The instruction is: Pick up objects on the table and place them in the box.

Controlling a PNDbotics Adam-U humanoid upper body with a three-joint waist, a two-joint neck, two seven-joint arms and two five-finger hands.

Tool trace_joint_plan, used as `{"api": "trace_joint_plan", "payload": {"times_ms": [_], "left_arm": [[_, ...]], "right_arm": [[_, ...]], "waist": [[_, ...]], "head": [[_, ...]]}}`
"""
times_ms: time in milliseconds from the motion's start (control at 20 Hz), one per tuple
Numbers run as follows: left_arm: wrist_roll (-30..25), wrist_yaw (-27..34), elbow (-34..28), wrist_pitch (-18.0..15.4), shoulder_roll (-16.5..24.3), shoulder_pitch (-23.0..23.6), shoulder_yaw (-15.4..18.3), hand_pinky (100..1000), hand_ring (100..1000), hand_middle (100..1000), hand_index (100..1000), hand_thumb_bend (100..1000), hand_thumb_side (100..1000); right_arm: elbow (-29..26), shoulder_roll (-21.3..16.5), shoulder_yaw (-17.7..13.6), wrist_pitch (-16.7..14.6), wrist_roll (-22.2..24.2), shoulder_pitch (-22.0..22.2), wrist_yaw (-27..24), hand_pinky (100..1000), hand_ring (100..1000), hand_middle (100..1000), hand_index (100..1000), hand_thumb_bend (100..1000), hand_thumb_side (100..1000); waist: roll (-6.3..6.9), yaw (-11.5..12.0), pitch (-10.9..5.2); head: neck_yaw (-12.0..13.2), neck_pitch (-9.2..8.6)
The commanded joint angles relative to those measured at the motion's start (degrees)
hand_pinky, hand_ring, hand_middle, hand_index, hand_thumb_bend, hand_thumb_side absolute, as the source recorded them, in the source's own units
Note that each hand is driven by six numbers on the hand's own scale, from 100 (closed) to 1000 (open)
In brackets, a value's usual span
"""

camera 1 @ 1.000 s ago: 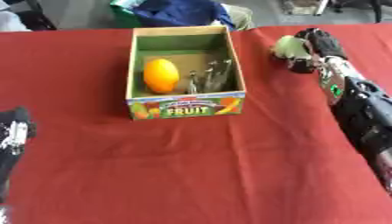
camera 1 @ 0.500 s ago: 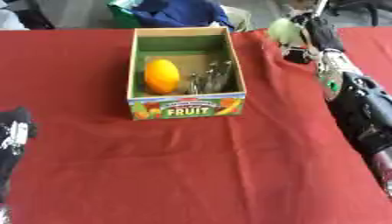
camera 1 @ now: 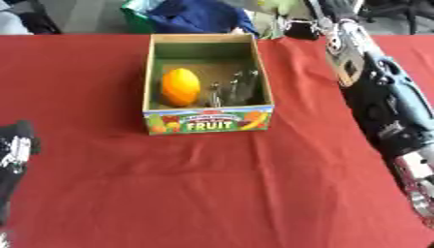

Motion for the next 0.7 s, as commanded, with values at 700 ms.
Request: {"api": "trace_joint_plan", "payload": {"times_ms": [700], "left_arm": [[-0.45, 0.13, -1.11, -0.19, -0.01, -0.91, -0.24, 610, 588, 545, 619, 288, 524]], "right_arm": [[3.19, 9.36, 2.72, -2.68, 7.05, -2.01, 7.13, 368, 307, 283, 359, 100, 216]], "waist": [[0.22, 1.43, -1.07]], "head": [[-1.18, -0.93]]}}
